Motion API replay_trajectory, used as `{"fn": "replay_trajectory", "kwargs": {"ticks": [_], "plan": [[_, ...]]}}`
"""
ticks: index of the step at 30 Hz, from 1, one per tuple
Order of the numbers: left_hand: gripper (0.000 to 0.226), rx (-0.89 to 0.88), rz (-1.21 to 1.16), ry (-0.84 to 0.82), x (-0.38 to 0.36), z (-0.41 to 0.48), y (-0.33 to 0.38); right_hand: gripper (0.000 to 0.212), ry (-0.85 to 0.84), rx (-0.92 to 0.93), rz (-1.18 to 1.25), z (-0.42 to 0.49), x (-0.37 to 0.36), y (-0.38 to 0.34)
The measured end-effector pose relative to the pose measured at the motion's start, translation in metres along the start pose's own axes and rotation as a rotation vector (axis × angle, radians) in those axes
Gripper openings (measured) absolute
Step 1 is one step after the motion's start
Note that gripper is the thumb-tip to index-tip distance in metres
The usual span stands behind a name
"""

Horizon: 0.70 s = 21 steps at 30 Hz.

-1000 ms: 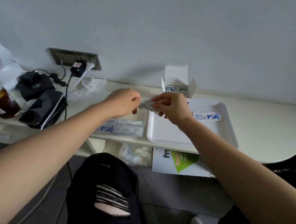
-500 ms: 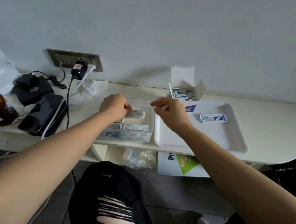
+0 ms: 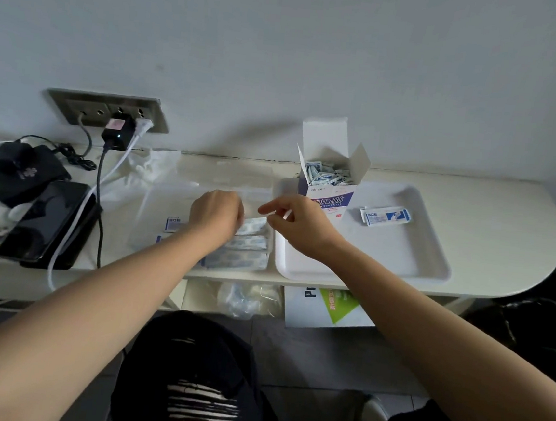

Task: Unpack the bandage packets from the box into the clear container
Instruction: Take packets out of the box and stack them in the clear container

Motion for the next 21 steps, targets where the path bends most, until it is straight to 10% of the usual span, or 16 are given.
{"fn": "replay_trajectory", "kwargs": {"ticks": [21], "plan": [[0.023, -0.126, 0.196, -0.032, -0.006, 0.002, 0.011, 0.022, -0.052, 0.0, 0.081, -0.005, -0.003, 0.008]]}}
Point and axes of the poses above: each hand's wrist, its own z-axis towards the middle knuckle, its own x-axis out of the back of the hand, y = z × x, the point moved 9 cm from there along z, towards the middle knuckle, and after that the axes turned 3 degrees about z, right-handed, at the moved point
